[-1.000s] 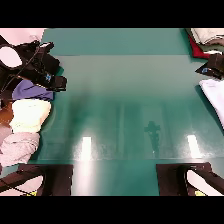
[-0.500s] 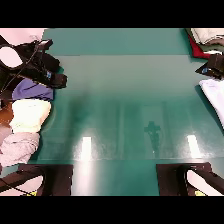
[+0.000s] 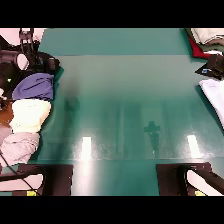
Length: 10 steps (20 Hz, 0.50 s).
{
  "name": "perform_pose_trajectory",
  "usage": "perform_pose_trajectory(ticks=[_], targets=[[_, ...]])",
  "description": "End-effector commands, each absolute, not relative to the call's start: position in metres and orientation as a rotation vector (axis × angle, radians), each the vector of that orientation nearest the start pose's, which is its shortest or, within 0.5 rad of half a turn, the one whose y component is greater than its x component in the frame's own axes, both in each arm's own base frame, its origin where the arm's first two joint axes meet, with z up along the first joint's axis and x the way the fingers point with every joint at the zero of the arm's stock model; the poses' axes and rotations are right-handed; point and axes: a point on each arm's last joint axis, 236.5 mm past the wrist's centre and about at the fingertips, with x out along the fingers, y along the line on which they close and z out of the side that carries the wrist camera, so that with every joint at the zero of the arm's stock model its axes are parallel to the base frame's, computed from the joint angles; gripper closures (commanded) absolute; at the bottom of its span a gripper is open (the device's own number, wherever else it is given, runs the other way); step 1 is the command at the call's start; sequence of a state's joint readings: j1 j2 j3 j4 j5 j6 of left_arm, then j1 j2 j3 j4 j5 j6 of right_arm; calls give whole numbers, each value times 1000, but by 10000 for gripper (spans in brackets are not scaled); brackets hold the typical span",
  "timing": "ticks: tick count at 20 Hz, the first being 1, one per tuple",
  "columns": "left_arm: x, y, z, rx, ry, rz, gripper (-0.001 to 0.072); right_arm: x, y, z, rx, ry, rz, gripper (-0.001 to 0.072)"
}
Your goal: Fold the shirts.
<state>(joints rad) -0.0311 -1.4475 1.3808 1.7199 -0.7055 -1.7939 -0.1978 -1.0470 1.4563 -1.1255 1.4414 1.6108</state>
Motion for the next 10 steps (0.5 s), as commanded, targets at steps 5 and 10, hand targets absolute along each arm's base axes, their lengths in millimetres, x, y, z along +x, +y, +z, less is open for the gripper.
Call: perform_pose_trajectory(ticks=[5, 10], targets=[[592, 74, 17, -154, 629, 212, -1, 353, 33, 200, 412, 991, 176, 695], [617, 76, 15, -154, 599, 206, -1, 340, 36, 193, 408, 1053, 188, 695]])
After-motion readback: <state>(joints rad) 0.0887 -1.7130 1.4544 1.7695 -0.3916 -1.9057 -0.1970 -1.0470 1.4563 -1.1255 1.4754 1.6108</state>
